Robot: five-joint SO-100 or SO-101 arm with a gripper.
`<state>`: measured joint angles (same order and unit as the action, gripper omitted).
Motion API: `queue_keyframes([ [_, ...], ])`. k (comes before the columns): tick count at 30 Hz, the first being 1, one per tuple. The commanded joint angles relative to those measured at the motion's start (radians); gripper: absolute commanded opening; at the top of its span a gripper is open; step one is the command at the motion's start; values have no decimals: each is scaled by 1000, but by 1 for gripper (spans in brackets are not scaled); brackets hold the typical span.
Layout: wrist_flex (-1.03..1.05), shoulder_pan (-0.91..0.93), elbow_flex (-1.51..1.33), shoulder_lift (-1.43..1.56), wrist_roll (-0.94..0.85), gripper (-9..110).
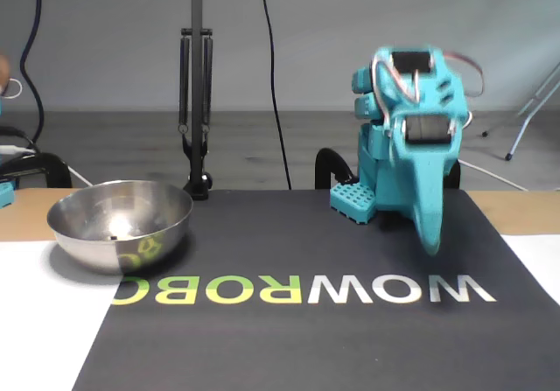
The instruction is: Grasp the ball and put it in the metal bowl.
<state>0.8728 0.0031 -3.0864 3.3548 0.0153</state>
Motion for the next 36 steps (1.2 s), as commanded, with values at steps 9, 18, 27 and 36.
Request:
queue_keyframes([
  [9, -12, 25, -28, 58, -5, 0],
  [18, -12, 25, -28, 58, -5, 0],
  [27, -12, 25, -28, 57, -5, 0],
  [36, -12, 25, -28, 57, -5, 0],
])
